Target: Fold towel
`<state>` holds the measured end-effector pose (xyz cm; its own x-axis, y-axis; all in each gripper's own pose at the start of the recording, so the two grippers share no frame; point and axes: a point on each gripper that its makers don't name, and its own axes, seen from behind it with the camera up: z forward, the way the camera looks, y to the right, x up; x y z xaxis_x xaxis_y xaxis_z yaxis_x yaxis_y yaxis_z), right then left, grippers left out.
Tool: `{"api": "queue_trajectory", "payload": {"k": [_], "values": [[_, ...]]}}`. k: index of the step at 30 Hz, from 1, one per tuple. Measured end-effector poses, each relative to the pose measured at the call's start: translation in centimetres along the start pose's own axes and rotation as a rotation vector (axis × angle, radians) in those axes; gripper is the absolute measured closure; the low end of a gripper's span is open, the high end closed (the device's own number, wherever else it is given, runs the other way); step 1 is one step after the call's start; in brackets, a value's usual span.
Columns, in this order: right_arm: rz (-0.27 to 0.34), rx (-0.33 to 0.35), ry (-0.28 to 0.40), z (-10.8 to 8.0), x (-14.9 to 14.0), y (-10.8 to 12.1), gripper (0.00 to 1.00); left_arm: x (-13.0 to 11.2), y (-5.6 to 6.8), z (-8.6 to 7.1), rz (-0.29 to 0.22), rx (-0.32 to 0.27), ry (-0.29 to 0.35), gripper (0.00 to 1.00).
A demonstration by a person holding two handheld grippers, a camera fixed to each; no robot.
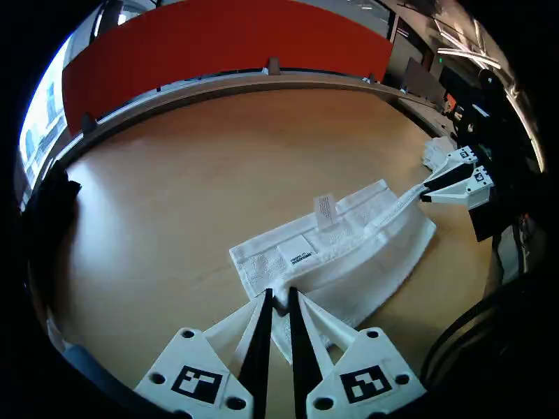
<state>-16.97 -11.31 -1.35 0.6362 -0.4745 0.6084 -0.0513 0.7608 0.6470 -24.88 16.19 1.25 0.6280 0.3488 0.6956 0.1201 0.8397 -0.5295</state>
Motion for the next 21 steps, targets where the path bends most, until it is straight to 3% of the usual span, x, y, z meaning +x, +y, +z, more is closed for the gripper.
{"api": "queue_trajectory", "payload": {"k": [12,21], "values": [[0.013,-0.047,-0.027,1.7,-1.1,1.7,0.69,-0.4,-0.8,1.9,-0.015,0.027,-0.012,0.76],[0.008,-0.081,-0.028,2.4,-1.1,2.6,0.6,0.0,-1.6,2.4,-0.009,0.063,-0.008,0.68]]}}
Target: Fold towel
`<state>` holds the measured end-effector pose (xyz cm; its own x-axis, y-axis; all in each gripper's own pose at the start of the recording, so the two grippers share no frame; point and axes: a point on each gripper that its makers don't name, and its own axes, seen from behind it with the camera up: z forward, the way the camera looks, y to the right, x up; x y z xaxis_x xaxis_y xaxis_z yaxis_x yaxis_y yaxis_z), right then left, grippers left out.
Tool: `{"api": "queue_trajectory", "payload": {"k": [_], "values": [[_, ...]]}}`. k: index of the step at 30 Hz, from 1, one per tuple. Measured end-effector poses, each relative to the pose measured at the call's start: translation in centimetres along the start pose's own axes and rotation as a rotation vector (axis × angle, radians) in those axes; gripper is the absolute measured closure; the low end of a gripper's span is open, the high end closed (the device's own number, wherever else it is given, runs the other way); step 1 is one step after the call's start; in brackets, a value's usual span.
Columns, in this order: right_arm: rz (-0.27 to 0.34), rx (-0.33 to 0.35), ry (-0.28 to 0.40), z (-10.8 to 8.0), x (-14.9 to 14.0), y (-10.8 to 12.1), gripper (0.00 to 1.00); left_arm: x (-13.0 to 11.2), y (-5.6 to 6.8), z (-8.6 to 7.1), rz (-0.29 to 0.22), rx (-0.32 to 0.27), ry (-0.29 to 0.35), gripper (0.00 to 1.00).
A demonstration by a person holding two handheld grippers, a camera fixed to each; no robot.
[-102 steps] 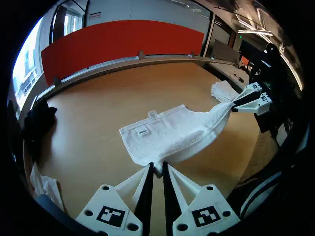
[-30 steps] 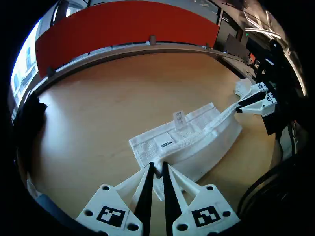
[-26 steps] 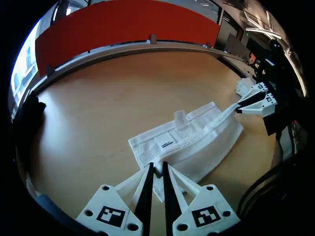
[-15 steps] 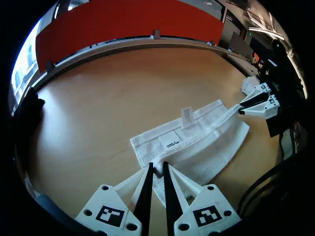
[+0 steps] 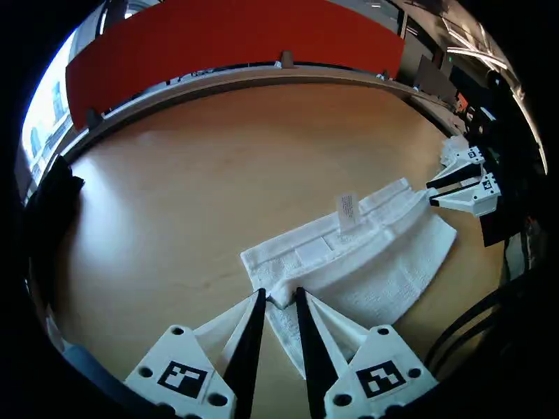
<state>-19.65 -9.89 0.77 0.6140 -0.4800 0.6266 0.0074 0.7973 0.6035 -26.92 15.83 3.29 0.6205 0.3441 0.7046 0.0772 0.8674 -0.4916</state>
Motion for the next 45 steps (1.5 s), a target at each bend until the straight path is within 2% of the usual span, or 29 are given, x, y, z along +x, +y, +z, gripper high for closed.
{"api": "queue_trajectory", "payload": {"k": [2,6,14,16,18,21,23,26,28,45], "values": [[-0.002,-0.013,0.0,0.1,0.1,0.3,0.55,0.1,-0.2,0.0,0.004,0.007,0.001,0.66],[-0.003,-0.039,0.003,0.1,0.3,1.0,0.37,0.3,-0.6,-0.1,0.013,0.023,0.006,0.62],[-0.008,-0.078,0.015,0.0,0.6,2.1,0.33,1.0,-1.5,-0.5,0.008,0.05,0.025,0.55],[-0.006,-0.085,0.02,-0.1,0.8,2.3,0.33,1.1,-1.7,-0.7,0.003,0.057,0.03,0.48],[-0.002,-0.09,0.026,-0.2,0.9,2.4,0.27,1.2,-1.8,-0.9,-0.003,0.062,0.034,0.41],[0.004,-0.09,0.034,-0.5,0.9,2.4,0.09,0.9,-1.8,-1.1,-0.014,0.063,0.036,0.3],[0.006,-0.087,0.036,-0.7,0.8,2.3,0.02,0.7,-1.8,-1.3,-0.021,0.06,0.035,0.22],[0.009,-0.086,0.04,-1.0,0.6,2.2,0.02,0.4,-1.6,-1.4,-0.031,0.058,0.033,0.09],[0.011,-0.085,0.042,-1.2,0.6,2.1,0.02,0.3,-1.6,-1.5,-0.038,0.057,0.033,0.08],[0.021,-0.075,0.053,-2.8,-0.4,0.4,0.02,-1.1,-0.7,-3.3,-0.063,0.059,0.04,0.08]]}}
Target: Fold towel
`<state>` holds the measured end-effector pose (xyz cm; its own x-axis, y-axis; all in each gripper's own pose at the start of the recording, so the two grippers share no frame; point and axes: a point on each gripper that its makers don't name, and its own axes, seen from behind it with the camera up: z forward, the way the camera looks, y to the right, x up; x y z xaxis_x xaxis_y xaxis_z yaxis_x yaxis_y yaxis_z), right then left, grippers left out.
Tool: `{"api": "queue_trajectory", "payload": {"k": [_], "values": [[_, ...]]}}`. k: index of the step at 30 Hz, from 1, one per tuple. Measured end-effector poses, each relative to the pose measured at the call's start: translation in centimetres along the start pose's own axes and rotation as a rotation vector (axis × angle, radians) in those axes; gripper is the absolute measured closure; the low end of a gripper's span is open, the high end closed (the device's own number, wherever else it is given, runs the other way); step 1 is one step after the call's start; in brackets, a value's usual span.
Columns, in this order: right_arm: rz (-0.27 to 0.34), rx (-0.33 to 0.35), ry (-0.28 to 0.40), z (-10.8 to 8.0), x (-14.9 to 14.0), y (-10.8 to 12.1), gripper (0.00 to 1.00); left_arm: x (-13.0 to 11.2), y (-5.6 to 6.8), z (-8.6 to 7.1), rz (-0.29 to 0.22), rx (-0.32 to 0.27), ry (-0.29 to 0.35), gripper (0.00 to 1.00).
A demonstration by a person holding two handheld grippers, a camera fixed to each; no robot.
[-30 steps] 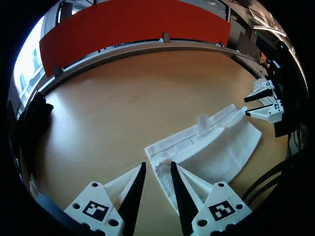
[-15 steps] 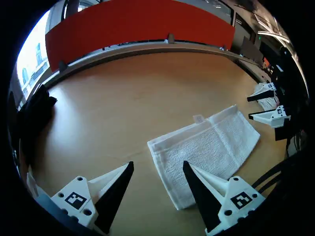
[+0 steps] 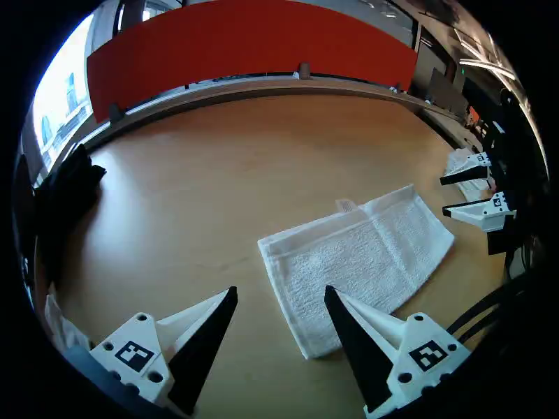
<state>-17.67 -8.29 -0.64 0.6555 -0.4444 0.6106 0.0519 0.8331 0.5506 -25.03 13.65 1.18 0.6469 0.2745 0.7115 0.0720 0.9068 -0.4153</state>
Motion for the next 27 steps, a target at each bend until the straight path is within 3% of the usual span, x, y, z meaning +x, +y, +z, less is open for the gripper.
{"api": "queue_trajectory", "payload": {"k": [18,27], "values": [[0.021,0.004,-0.005,-2.4,-2.5,-1.8,0.02,-3.4,1.1,-2.0,-0.033,0.018,-0.008,0.08],[0.017,0.011,-0.005,-2.4,-2.5,-2.2,0.02,-3.9,1.0,-2.5,-0.045,0.032,-0.005,0.08]]}}
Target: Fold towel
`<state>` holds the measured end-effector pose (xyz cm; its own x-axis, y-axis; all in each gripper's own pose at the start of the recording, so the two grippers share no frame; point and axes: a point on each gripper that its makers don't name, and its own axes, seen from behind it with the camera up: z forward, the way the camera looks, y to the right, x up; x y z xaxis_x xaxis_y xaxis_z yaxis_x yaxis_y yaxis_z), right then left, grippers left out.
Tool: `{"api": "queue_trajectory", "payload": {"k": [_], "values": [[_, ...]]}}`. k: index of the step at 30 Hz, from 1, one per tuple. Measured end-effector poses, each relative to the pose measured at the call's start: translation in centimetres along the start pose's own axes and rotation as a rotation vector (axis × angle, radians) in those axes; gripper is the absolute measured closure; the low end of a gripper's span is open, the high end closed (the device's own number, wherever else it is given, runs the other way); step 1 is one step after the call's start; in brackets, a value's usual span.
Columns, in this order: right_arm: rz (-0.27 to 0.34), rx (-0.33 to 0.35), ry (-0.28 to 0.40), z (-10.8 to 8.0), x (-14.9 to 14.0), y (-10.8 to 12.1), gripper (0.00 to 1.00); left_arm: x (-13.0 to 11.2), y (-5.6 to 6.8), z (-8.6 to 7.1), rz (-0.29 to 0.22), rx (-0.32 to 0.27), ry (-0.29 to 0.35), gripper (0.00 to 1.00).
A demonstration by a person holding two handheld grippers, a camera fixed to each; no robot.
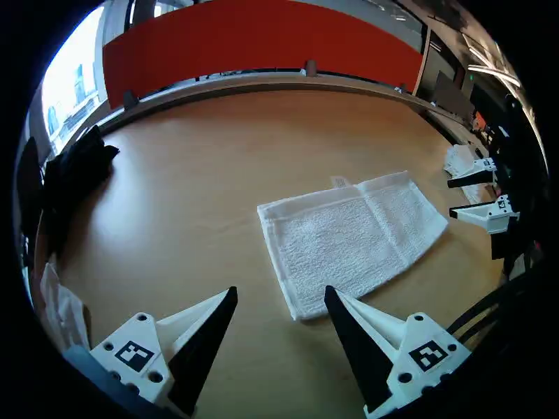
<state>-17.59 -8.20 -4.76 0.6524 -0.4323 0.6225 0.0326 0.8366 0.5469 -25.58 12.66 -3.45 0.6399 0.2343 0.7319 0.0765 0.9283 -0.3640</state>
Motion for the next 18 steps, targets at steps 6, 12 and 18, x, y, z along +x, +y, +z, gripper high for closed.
{"api": "queue_trajectory", "payload": {"k": [6,12,18], "values": [[-0.022,0.021,-0.001,0.2,0.0,-0.5,0.02,-0.4,-0.3,-0.6,-0.018,0.018,0.005,0.08],[-0.045,0.044,-0.008,0.2,-0.2,-0.9,0.02,-1.5,-0.7,-1.4,-0.044,0.034,0.001,0.08],[-0.06,0.063,-0.017,0.4,-0.5,-1.2,0.02,-2.3,-1.1,-2.3,-0.074,0.055,0.001,0.08]]}}
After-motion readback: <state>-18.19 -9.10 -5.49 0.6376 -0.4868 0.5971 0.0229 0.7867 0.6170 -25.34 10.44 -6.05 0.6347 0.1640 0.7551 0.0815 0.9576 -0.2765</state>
